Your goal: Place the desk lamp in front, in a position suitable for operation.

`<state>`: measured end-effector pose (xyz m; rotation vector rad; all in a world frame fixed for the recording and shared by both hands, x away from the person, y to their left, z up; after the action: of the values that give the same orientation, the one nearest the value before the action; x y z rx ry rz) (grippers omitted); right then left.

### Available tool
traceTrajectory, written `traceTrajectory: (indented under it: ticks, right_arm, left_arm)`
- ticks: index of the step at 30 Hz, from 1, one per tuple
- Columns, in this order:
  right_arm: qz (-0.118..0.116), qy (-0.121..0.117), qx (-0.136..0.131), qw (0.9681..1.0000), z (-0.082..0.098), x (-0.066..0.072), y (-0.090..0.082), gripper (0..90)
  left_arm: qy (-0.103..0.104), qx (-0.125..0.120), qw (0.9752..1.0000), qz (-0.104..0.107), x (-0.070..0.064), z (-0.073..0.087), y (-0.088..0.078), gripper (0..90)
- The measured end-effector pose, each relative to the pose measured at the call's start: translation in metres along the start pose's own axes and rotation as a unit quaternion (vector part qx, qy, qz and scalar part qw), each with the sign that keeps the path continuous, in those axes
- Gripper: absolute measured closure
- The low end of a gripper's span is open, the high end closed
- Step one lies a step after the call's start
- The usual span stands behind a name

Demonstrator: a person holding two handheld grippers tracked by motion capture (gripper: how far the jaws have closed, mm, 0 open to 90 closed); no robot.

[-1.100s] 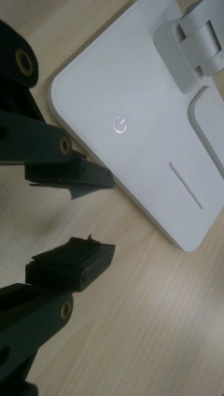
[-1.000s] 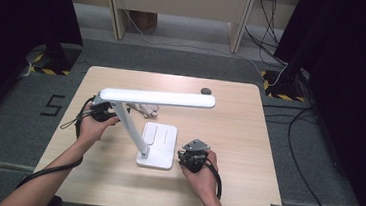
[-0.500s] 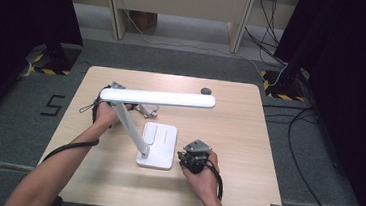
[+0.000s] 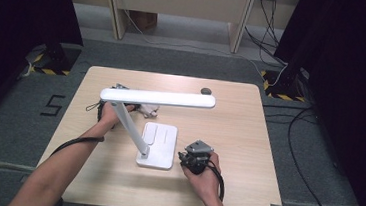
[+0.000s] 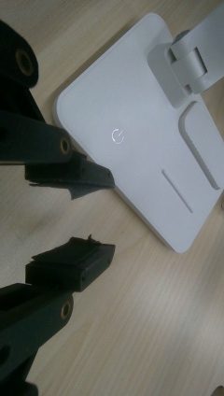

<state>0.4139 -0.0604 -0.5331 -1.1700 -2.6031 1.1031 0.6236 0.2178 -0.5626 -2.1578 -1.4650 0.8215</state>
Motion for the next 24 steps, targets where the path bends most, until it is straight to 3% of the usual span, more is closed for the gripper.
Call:
traceTrajectory:
  ticks: [6, 16, 20, 24]
  right_arm:
    - [-0.001, 0.004, 0.001, 1.0, 0.003, -0.001, 0.0, 62.3]
    - [-0.004, 0.0, 0.006, 1.0, 0.006, 0.001, 0.003, 62.5]
    - [-0.005, -0.001, 0.003, 1.0, 0.005, 0.002, 0.003, 62.4]
    - [-0.005, -0.003, 0.002, 1.0, 0.004, 0.001, 0.003, 62.5]
  left_arm:
    - [0.008, 0.008, 0.9999, 0.006, -0.003, -0.001, 0.002, 42.8]
    - [0.01, 0.006, 0.9994, 0.031, -0.011, 0.001, 0.001, 76.4]
    - [0.021, 0.021, 0.9991, 0.03, -0.014, 0.002, -0.004, 79.8]
    - [0.016, 0.016, 0.9989, 0.04, -0.015, 0.004, -0.015, 80.2]
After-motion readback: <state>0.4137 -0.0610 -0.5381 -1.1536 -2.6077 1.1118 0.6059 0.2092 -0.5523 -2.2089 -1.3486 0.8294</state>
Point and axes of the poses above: each handheld gripper's, and its own axes: y roughly forward along the jaws, z roughly out of its underside, x roughly to its left, the point moved 7 cm from there along y, roughly forward along the jaws, and after that the axes turned 11 degrees about -y, right-handed, at the moved point
